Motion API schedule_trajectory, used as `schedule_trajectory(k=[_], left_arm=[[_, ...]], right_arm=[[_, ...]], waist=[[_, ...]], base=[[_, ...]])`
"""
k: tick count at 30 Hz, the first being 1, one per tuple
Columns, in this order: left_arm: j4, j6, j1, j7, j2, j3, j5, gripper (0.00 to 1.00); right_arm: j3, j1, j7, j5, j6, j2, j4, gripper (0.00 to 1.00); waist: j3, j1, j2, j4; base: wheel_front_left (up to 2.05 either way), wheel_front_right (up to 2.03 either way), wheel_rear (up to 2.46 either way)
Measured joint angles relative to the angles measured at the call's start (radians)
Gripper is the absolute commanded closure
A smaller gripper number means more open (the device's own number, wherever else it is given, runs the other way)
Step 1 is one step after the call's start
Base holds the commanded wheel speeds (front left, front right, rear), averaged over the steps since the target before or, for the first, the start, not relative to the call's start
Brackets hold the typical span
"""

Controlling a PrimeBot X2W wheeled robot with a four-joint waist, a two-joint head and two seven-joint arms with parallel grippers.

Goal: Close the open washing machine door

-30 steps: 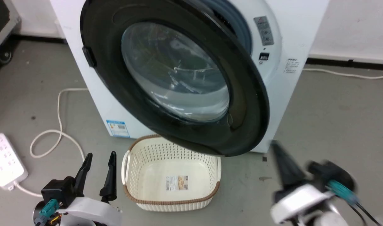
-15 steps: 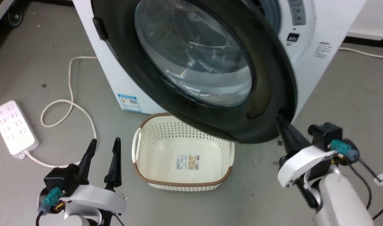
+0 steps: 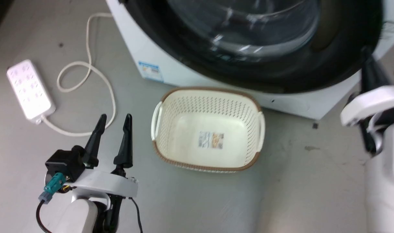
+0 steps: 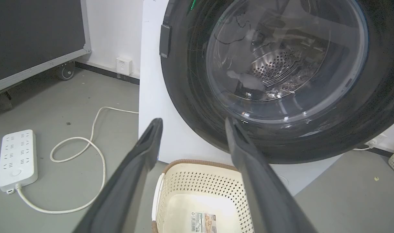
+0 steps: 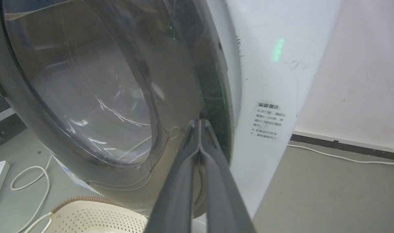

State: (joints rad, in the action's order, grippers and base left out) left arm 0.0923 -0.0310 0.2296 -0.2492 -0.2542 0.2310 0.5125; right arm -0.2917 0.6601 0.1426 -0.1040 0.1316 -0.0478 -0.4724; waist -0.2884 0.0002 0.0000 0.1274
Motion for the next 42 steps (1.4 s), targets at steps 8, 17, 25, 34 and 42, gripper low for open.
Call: schedule_trajectory(k=[8,17,25,34,42], left_arm=[[-0.016,0.014,0.016,-0.007,0.031,-0.018,-0.009,0.00],[-0.007,0.032,0.015,-0.007,0.053,-0.057,-0.038,0.00],[0.003,0.033,-0.025,-0.007,0.027,-0.084,-0.091,0.00],[-0.003,0.000,-0.080,-0.007,0.003,-0.097,-0.106,0.00],[-0.002,-0.012,-0.128,0.024,-0.009,-0.075,-0.127,0.00]], right_arm=[[-0.111,0.133,0.002,-0.100,0.000,0.000,0.004,1.00],[-0.154,0.166,0.050,-0.093,0.008,0.015,-0.007,1.00],[-0.043,-0.001,0.099,0.079,0.000,0.004,0.111,1.00],[0.118,-0.326,0.105,0.151,0.000,0.002,0.257,1.00],[0.198,-0.529,0.076,0.176,0.000,0.001,0.335,1.00]], waist=[[-0.082,0.0000,0.0000,0.055],[-0.072,-0.0002,0.0000,0.055],[0.031,-0.0004,0.0000,-0.032],[0.147,-0.0004,0.0000,-0.179],[0.242,-0.0004,0.0000,-0.245]], base=[[0.00,0.00,0.00],[0.00,0.00,0.00],[0.00,0.00,0.00],[0.00,0.00,0.00],[0.00,0.00,0.00]])
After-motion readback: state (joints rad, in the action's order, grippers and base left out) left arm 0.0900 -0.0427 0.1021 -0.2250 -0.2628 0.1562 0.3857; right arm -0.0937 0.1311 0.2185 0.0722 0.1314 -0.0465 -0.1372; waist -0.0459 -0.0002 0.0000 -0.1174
